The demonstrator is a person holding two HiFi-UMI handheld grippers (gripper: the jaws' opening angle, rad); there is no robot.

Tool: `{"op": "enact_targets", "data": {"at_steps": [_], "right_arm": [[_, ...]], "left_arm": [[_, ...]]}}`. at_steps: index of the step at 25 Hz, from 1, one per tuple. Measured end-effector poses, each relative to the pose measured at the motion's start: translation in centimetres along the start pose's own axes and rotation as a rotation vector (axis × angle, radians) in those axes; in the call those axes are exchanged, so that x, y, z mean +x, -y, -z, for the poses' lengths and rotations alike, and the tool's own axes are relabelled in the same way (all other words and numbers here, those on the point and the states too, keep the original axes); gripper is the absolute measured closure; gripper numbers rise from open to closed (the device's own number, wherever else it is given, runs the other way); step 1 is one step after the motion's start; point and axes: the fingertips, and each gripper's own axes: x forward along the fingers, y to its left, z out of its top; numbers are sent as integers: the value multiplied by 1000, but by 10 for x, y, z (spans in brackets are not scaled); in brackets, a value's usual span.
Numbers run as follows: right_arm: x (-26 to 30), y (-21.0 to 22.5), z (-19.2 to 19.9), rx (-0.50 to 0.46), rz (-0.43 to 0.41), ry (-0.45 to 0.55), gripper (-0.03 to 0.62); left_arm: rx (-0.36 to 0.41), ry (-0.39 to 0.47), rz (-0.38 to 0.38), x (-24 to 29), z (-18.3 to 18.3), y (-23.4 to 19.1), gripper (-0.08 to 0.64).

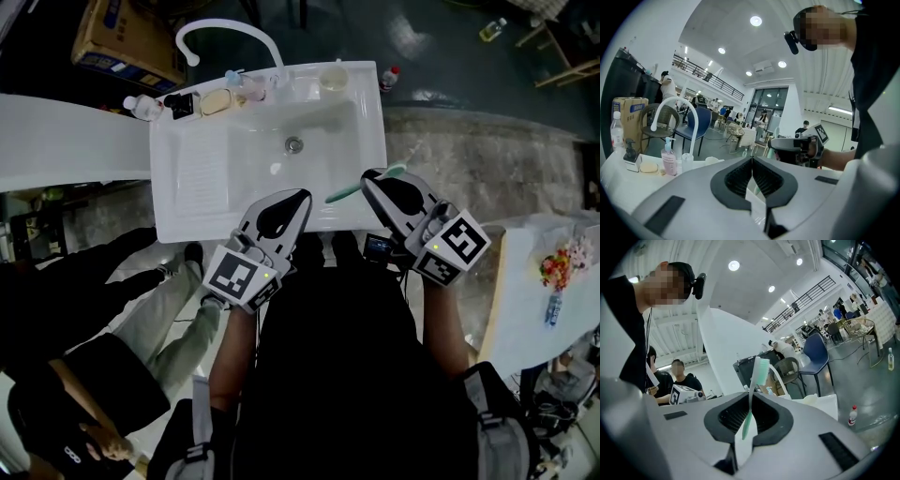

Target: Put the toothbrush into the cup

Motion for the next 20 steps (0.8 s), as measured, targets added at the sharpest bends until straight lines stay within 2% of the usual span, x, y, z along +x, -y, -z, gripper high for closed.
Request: {"op": "enact_targets", "data": {"at_steps": [7,14,20], "right_arm": [[24,1,3,6,30,-3,560],[42,7,-2,17,42,7,560],[61,31,-3,2,62,-16,560]], "left_arm": [[5,-11,50,-1,2,-20,548],[-9,-22,56,2,3,-35,548],[-18,-48,80,19,10,-52,548]]}}
